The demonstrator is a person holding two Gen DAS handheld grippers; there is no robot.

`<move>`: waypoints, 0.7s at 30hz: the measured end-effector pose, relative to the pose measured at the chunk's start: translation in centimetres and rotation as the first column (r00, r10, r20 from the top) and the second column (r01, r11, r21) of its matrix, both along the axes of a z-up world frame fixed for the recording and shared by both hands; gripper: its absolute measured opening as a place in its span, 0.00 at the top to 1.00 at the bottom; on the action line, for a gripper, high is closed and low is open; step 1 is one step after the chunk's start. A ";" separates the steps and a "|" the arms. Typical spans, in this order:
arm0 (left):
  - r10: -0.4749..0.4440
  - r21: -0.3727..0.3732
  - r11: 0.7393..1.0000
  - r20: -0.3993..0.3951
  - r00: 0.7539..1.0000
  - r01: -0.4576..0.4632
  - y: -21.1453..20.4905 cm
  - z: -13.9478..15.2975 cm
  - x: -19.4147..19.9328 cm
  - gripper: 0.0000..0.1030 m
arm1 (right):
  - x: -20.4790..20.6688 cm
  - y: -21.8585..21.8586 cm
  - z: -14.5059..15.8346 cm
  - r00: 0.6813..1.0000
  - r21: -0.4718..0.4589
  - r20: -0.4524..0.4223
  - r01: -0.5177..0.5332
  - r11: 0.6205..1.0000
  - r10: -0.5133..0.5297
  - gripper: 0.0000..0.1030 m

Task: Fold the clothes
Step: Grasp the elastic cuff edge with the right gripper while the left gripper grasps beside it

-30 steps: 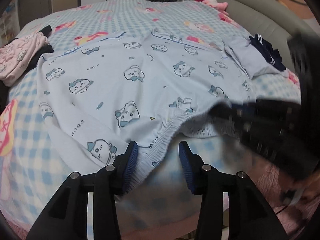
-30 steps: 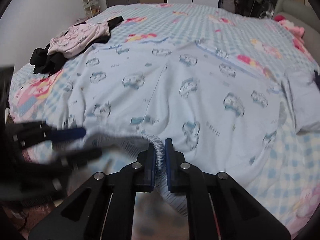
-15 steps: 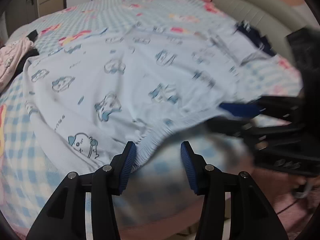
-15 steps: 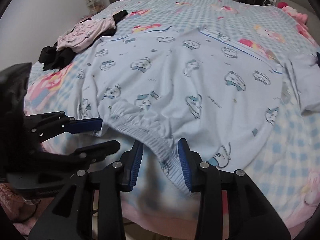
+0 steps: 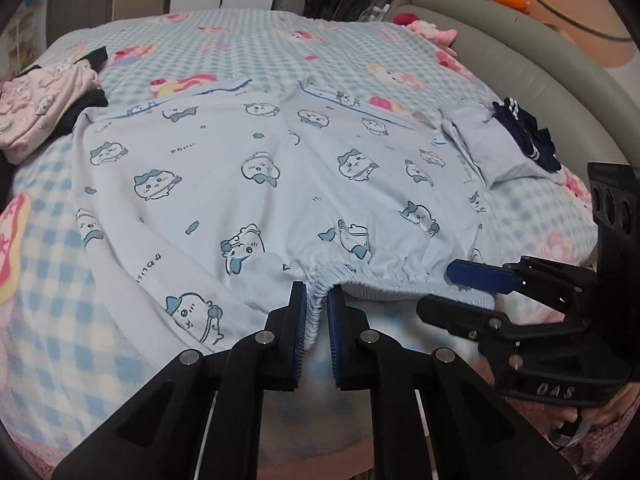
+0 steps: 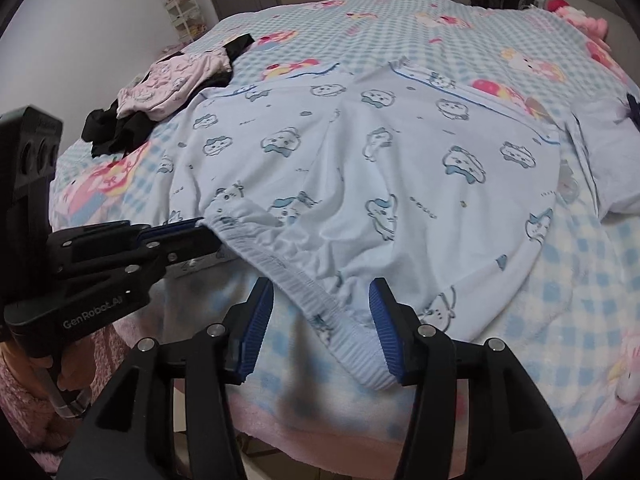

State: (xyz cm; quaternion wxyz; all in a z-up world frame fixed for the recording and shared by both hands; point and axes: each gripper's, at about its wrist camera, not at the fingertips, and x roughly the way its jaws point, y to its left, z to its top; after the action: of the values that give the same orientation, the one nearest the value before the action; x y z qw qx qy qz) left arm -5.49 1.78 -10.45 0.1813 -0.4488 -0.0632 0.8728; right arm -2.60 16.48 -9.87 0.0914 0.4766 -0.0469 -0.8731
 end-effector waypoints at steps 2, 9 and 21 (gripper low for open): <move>0.004 -0.001 1.000 -0.003 1.000 -0.004 0.0 0.0 0.1 0.89 | 0.1 -0.4 0.1 1.000 0.026 -0.014 -0.008 1.000 0.009 0.50; -0.011 -0.042 0.999 -0.038 0.999 0.009 0.8 0.7 -1.2 0.90 | -0.6 0.1 0.7 0.994 0.101 -0.104 0.037 0.994 -0.027 0.93; -0.029 -0.197 0.980 -0.030 0.999 0.023 3.3 -0.8 -4.1 0.90 | -3.0 -0.9 -1.3 0.989 0.248 -0.151 0.049 0.967 -0.011 0.95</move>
State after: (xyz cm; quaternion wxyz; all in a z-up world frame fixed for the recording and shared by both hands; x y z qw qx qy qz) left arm -9.58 5.05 -11.25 0.1483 -0.4510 0.0323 0.8795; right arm -5.63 15.56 -11.15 0.0203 0.4174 0.0638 -0.9062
